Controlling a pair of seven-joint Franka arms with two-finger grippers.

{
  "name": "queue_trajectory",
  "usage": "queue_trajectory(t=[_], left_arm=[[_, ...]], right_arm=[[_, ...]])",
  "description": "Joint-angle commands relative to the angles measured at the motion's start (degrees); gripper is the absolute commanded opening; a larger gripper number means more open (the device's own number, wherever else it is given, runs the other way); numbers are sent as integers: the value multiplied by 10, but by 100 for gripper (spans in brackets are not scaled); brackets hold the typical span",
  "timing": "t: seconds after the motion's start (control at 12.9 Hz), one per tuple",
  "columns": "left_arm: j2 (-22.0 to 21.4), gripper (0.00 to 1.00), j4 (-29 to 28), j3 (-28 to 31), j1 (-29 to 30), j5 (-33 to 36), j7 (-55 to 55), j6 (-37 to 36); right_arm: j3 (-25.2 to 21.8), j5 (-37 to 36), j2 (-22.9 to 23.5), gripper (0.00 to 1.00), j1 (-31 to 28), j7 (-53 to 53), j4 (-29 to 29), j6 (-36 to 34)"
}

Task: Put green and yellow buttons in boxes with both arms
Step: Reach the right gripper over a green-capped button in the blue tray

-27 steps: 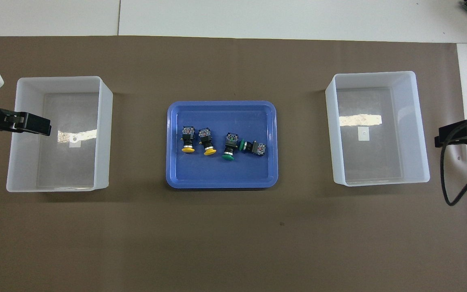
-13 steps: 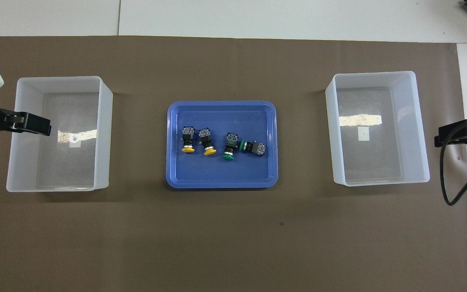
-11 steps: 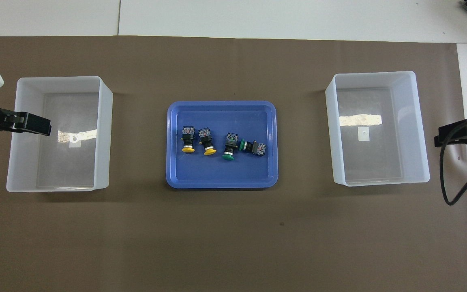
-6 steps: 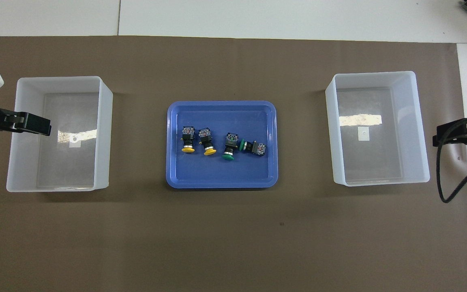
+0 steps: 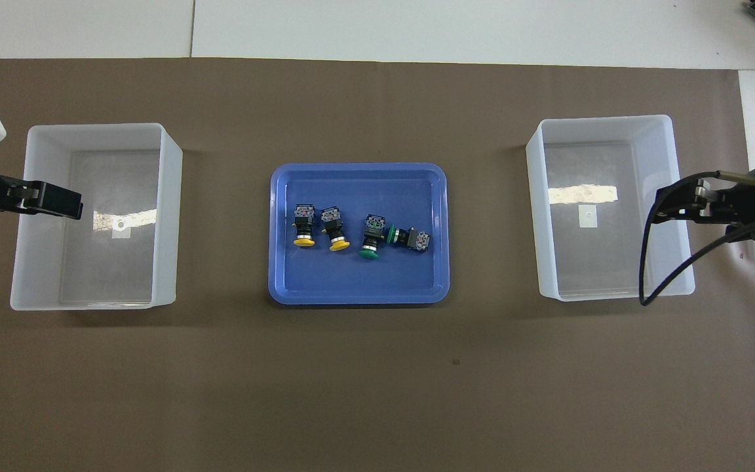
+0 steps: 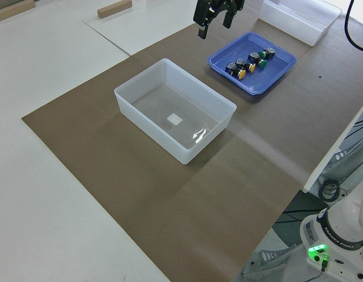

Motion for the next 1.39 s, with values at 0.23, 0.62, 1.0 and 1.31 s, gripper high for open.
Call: queue_trajectory(t=[0.23,0.62,1.0,1.31], left_arm=[[-11,100,-11,1,-2,13,-8,-3],[-11,100,-11,0,-2,13,-8,-3],[-11,100,-11,1,-2,13,-8,-3],[-11,100,-11,1,-2,13,-8,-3]], right_arm=[[1,4,43,100,87,207,-43,120],[1,5,161,100,175,409,5,200],[3,67,228,100,220,557,-1,298],[3,68,257,100,251,612,-33,364]])
